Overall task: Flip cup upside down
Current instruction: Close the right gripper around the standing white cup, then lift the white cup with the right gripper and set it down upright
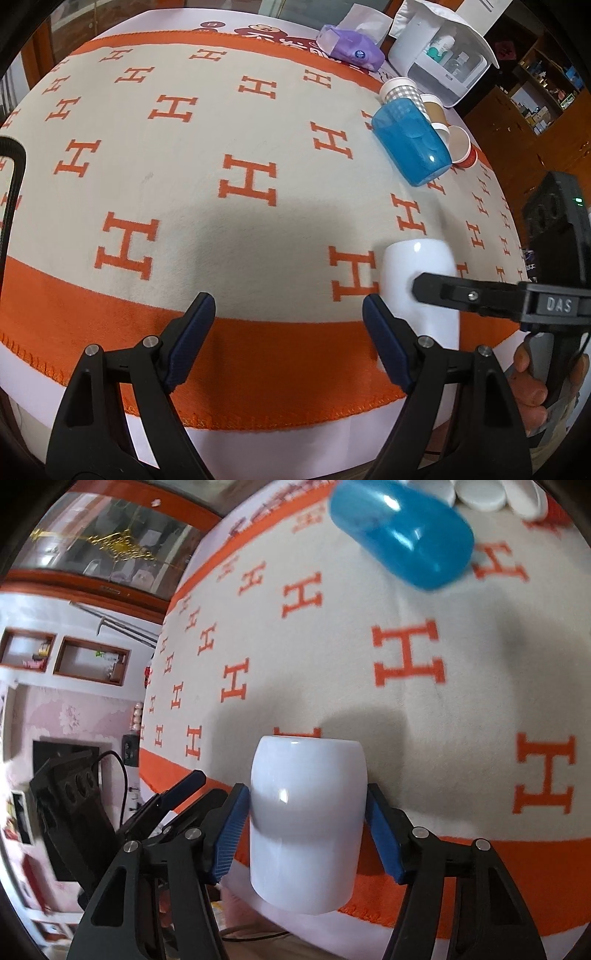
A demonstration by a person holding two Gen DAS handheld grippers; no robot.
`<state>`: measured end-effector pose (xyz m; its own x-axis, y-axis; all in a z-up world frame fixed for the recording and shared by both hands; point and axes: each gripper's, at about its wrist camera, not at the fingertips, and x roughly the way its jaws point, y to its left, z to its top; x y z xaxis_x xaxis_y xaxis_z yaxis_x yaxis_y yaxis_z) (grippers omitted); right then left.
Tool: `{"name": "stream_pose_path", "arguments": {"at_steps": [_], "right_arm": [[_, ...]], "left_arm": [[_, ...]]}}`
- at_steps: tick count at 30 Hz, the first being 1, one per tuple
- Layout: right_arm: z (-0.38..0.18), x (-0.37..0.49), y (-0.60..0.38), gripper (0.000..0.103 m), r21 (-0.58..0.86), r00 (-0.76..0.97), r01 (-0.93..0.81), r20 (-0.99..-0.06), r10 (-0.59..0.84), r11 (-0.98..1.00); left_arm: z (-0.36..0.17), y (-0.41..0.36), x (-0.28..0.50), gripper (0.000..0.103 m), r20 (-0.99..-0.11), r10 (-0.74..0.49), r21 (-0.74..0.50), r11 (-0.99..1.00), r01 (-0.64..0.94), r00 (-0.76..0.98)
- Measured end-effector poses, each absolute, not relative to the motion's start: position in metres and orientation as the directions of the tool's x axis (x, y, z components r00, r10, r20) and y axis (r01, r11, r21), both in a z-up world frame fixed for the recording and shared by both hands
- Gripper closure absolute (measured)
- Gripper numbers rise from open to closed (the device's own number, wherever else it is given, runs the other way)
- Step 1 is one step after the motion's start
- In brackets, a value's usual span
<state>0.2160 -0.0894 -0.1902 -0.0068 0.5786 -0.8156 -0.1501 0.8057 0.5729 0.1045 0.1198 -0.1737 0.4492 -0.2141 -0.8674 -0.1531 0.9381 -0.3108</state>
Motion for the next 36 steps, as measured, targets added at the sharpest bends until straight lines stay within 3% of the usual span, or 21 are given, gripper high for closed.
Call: {"name": "stream_pose_path", "arguments": {"at_steps": [9,16,25,36], "right_arm": [[-0.150,0.202,-0.081,0.040,0.377,0.337,-0.300,-0.817,0.467,0.876],[-0.138,0.188,-0.082,0.040,0.273,0.535,-0.371,-0.718,0.445,0.888],[-0.147,0.145,-0.074,0.040,0.157,0.596,-0.443,-0.684,0.421,0.883],[-0.149,0.112,-0.080,0.040,0.126,0.605,-0.444,-0.688,0.400,0.887]], "left_arm": [[-0.171,0.122,0.102,0.023,-0.853,-0.153,-0.288,0.935,-0.207,0.499],[-0.164,0.121,0.095,0.023,-0.825,-0.100,-0.264,0.938,-0.223,0.556],[-0.164,0.115,0.084,0.023,-0.808,-0.085,-0.256,0.942,-0.217,0.583],[-0.161,0.110,0.070,0.023,-0.804,-0.075,-0.245,0.946,-0.213,0.591]]}}
